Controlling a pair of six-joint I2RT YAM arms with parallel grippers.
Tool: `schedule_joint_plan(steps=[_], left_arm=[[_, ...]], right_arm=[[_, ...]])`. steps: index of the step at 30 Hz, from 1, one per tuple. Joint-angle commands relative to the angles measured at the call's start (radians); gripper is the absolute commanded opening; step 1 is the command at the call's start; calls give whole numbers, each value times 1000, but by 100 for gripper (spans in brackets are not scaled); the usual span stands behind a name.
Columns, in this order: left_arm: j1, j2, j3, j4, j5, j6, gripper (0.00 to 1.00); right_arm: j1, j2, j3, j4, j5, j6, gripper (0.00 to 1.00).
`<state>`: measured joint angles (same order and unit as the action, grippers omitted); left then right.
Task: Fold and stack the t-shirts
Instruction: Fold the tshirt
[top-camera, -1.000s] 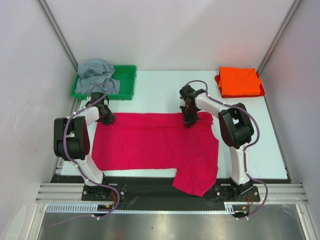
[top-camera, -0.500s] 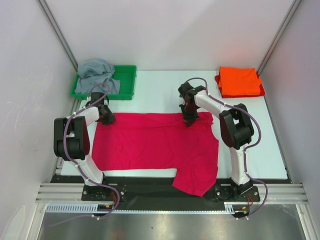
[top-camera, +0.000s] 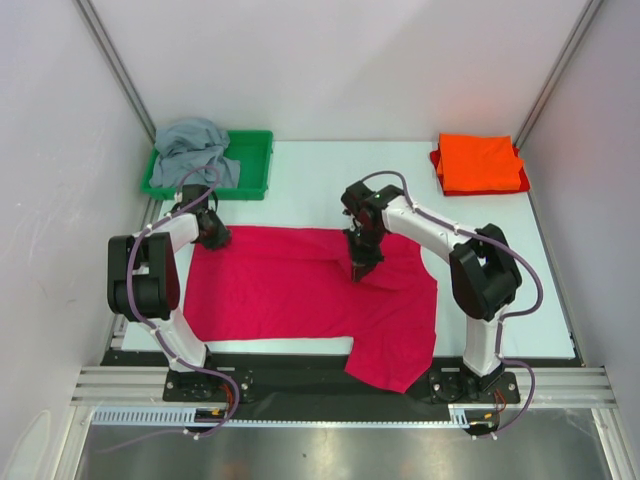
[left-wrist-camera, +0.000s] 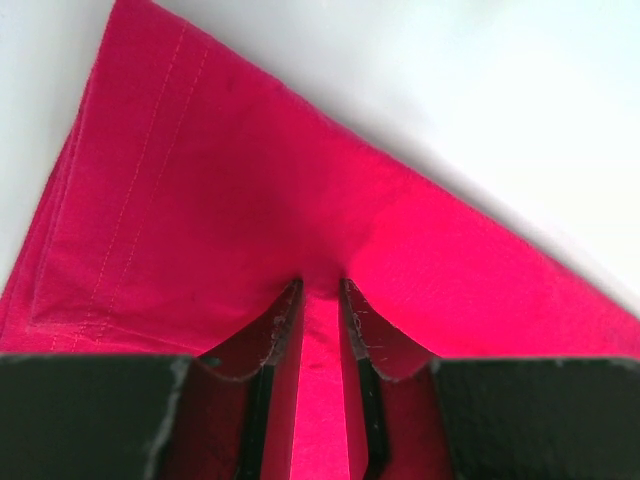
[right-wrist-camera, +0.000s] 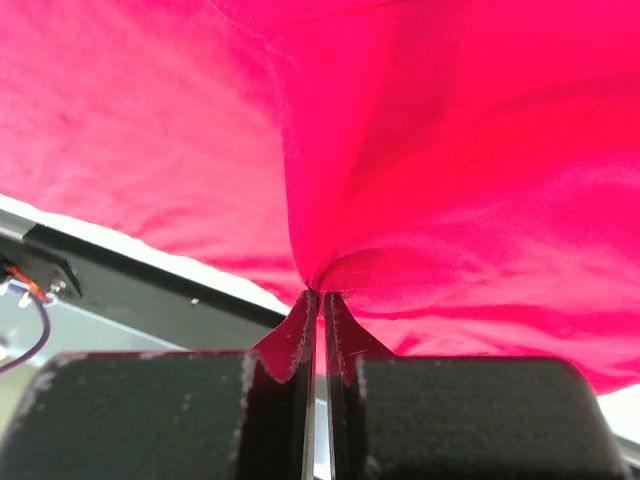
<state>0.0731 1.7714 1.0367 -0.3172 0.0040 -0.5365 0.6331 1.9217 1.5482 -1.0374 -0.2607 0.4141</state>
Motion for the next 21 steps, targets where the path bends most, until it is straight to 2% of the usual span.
schedule_joint_plan(steps=[1,5,6,7,10,12,14,18,19,21], left_arm=[[5,17,-10,21,-48,47,26],[5,8,-24,26,-48,53,26],[5,7,-27,27,-50,56,26],[5,5,-27,27,-50,59,26],[4,3,-27,27,-38,63,29],[4,-7,-30,27,-32,61,29],[5,-18,-33,23,-32,61,29],[4,-55,-38,10,-38,61,29],[5,-65,-37,12,-41,64,29],[5,-79,-23,4,-44,64,29]], right_arm=[[31,-41,-54,20,-60,80,0],[69,-49,-100,59,-84,124,0],[76,-44,-109,71,-74,129,5],[79,-40,-114,77,-69,127,17],[77,-35,-129,102,-5,117,63],[53,-46,-117,91,38,98,66],[25,-104,-96,100,63,92,65],[-120,-191,-73,174,118,83,62],[-197,-191,-62,180,124,71,62],[-265,-158,-48,233,133,42,66]])
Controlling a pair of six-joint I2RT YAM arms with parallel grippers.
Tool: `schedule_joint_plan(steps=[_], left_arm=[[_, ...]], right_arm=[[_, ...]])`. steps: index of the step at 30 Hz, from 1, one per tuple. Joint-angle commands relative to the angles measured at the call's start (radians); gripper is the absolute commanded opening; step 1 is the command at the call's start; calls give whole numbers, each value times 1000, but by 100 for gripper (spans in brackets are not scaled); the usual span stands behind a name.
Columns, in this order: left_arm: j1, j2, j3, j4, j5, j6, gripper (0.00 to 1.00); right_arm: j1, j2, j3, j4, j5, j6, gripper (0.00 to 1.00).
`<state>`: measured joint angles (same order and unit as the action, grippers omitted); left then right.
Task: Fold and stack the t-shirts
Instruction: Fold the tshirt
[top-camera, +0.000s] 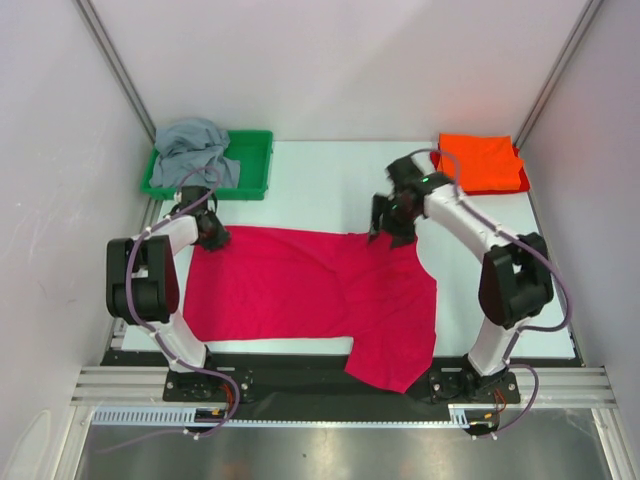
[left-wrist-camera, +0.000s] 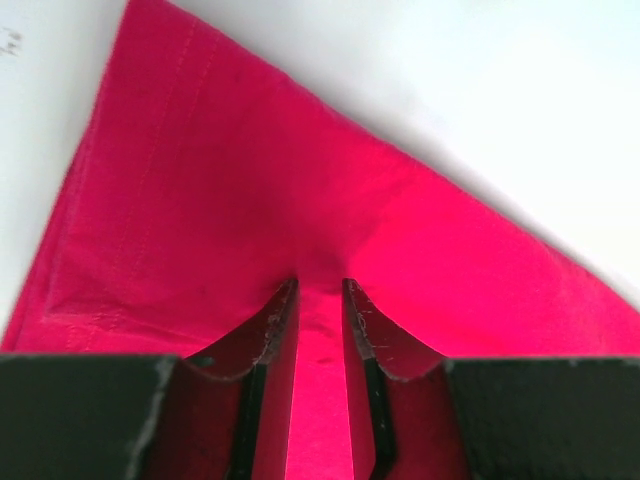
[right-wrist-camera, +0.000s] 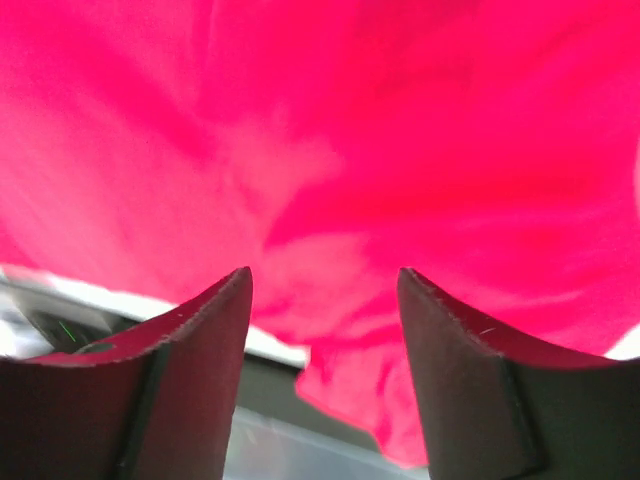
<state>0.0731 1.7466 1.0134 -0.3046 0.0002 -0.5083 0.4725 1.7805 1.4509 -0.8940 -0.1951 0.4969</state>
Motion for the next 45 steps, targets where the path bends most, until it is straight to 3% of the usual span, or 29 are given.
schedule_joint_plan(steps=[1,5,12,18,26,27,32,35,45], left_arm=[[5,-56,7,-10,-42,36,29],[4,-7,53,-14,-28,27,28],[14,54,111,-1,-8,14,27],[30,93,148,-7,26,7,26],[42,142,180,-16,40,5,26],[42,148,191,-21,35,2,26],[45,195,223,-44,17,-24,22],[47,243,260,-89,3,-36,20],[53,208,189,-84,-52,-62,19]], right_arm=[[-171,9,64,95,77,-56,67],[-288,204,179,104,120,-162,68],[-354,350,313,127,-18,-251,64],[-360,349,270,159,-55,-235,52],[-364,343,217,179,-87,-256,44],[-365,347,220,173,-83,-256,35],[-374,359,215,168,-55,-247,17],[-383,358,216,173,-5,-228,0],[-422,327,238,201,161,-196,0]])
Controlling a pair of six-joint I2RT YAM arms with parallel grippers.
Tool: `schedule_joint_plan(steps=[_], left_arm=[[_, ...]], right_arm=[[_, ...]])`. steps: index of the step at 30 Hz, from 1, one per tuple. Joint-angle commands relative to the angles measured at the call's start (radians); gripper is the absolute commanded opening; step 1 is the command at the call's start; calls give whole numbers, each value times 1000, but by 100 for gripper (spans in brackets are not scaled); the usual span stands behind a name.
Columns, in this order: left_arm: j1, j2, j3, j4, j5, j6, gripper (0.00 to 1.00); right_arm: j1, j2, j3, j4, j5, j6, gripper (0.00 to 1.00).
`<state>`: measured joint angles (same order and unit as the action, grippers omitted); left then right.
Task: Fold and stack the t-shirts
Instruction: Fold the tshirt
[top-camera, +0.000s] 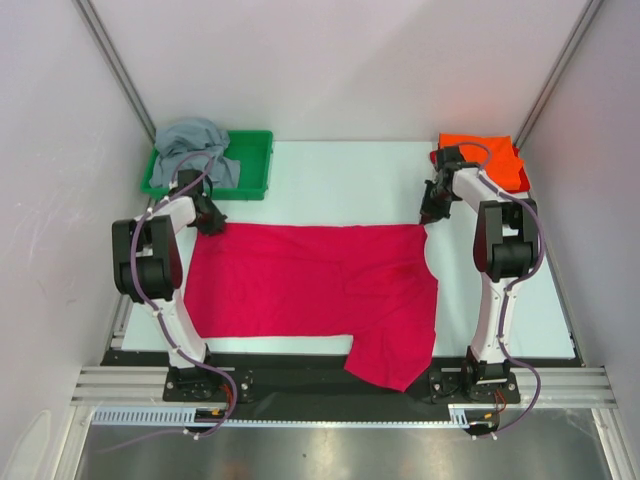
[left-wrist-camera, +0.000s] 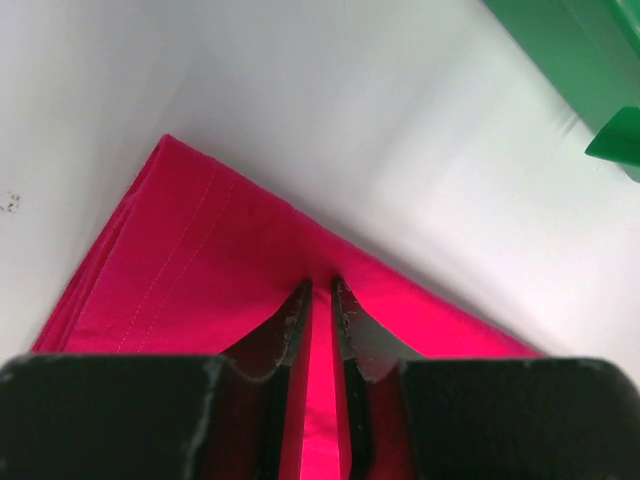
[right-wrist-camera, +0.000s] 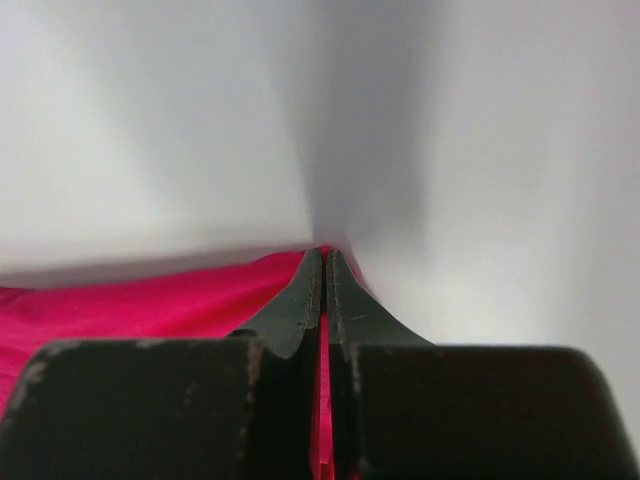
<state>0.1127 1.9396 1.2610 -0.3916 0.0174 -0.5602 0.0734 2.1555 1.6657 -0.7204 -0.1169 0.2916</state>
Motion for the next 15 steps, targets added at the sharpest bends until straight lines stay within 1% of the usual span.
schedule_joint_plan(steps=[1,5,12,13,15], left_arm=[[15,10,-63,8,-71,-9,19],[19,-25,-84,36,-74,-6,21],[45,-100,-121,50,-70,-21,26],[47,-117,-123,51,-73,-26,29],[45,-149,-143,66,-77,-33,31]], right_arm=[[-23,-36,29,32,86,1,0],[-24,15,109,-13,49,-26,0],[-30,14,124,-21,54,-32,0],[-32,14,126,-17,57,-34,1],[-32,26,137,-28,68,-35,7]])
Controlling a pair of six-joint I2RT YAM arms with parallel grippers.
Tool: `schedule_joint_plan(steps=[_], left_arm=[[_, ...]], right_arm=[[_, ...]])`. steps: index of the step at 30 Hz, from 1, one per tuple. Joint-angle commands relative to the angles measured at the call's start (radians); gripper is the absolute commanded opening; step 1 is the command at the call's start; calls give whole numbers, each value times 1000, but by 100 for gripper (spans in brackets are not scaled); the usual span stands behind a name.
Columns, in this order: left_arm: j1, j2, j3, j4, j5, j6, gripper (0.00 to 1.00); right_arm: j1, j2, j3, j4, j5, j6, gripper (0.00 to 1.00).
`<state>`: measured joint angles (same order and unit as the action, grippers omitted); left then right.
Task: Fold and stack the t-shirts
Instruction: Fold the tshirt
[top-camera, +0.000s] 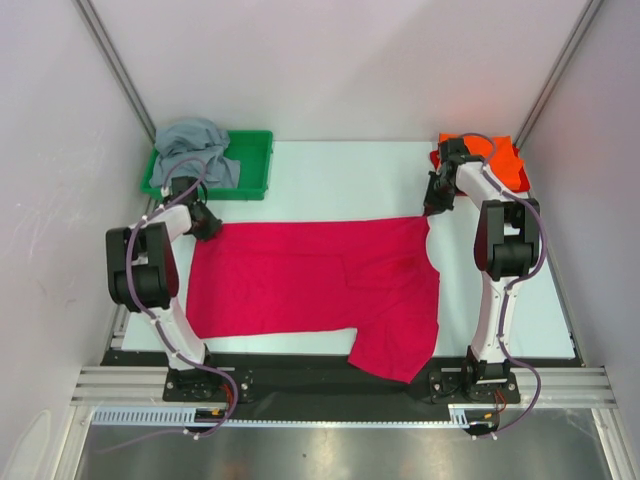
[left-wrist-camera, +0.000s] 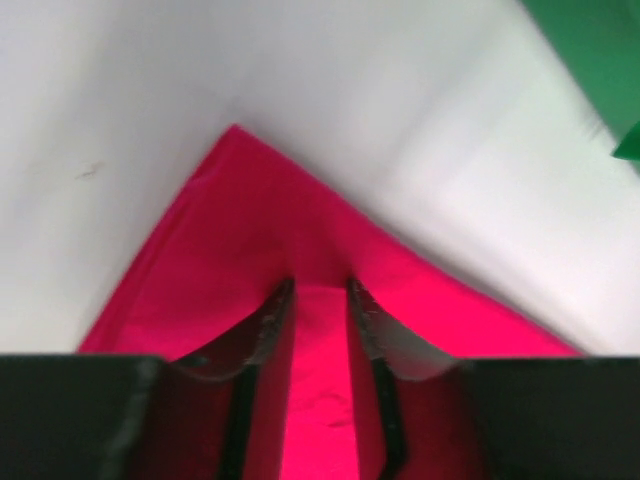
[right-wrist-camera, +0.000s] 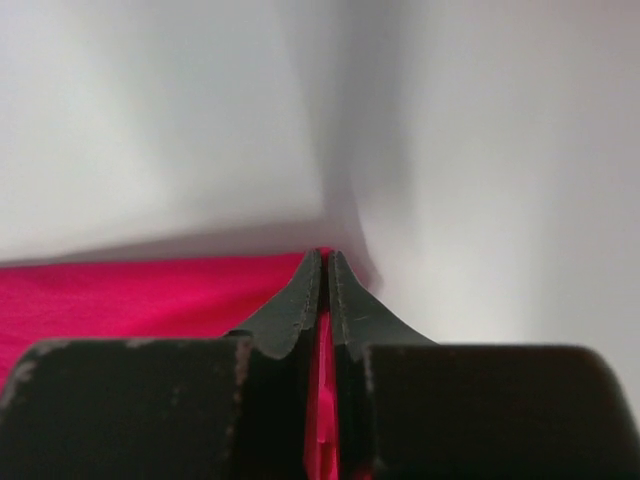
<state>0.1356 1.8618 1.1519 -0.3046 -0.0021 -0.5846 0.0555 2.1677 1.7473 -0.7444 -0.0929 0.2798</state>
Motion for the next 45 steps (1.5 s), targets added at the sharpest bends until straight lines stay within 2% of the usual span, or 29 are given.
schedule_joint_plan(steps=[1,2,5,7,12,16,20,22,27,31,38,45], left_arm=[[24,-105,-40,-21,-68,-12,35],[24,-118,-40,-22,-72,-12,36],[22,-157,-32,-31,-94,6,38],[24,-167,-23,-53,-107,19,39],[22,-162,-35,-96,-73,11,34],[22,-118,-46,-126,-45,-4,33],[21,-36,-8,-171,-50,-6,30],[21,-13,6,-171,-70,-4,30],[22,42,37,-194,-96,-21,30],[21,105,86,-231,-85,-32,30],[21,118,101,-162,-67,-63,31],[25,178,186,-137,-21,-95,31]], right_arm=[[-14,17,78,-45,67,-19,13],[-14,18,84,-65,73,-16,22],[-8,-29,66,-96,120,-22,40],[-2,-67,67,-148,168,-30,43],[26,-164,-34,-167,162,-10,44],[98,-178,-75,-144,128,-11,41],[145,-148,-81,-116,146,12,36],[161,-118,-75,-86,203,9,35],[179,-28,-46,-89,259,5,25],[175,17,-65,-43,268,-2,25],[161,138,111,-39,246,-42,35],[150,254,285,-88,217,-51,36]])
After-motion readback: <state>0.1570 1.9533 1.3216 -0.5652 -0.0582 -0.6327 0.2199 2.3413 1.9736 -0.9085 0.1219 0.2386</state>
